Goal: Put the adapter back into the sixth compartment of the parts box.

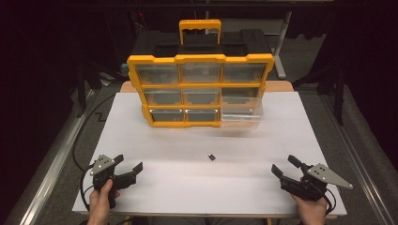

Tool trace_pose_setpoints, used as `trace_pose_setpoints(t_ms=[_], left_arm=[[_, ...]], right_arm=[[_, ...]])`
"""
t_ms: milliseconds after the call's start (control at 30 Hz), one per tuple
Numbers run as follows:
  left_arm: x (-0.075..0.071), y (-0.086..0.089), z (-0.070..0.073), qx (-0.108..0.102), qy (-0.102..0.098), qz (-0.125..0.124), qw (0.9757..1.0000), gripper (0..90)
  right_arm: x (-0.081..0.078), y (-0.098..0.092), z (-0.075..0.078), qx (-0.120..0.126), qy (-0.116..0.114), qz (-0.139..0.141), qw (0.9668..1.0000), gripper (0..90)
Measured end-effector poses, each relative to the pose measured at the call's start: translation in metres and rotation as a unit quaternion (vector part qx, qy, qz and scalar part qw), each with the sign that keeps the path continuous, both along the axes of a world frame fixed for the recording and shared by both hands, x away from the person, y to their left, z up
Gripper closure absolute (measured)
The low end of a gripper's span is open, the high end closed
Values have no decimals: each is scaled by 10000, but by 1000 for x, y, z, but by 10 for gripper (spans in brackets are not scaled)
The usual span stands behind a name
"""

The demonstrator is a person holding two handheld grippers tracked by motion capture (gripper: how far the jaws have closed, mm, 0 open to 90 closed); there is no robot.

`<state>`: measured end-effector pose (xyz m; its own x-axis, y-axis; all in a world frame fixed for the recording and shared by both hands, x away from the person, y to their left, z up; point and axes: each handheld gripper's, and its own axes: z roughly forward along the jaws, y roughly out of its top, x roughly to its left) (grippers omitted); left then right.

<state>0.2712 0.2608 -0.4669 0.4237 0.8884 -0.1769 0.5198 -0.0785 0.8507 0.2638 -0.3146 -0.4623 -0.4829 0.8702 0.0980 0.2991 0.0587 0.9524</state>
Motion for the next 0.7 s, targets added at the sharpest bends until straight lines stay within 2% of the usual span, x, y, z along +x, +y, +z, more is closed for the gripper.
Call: trace_pose_setpoints(t_ms=[700], left_arm=[[2, -1, -1, -64, 8, 18, 10000, 154]], right_arm=[[12, 18, -1, 64, 71, 250, 9996, 243]])
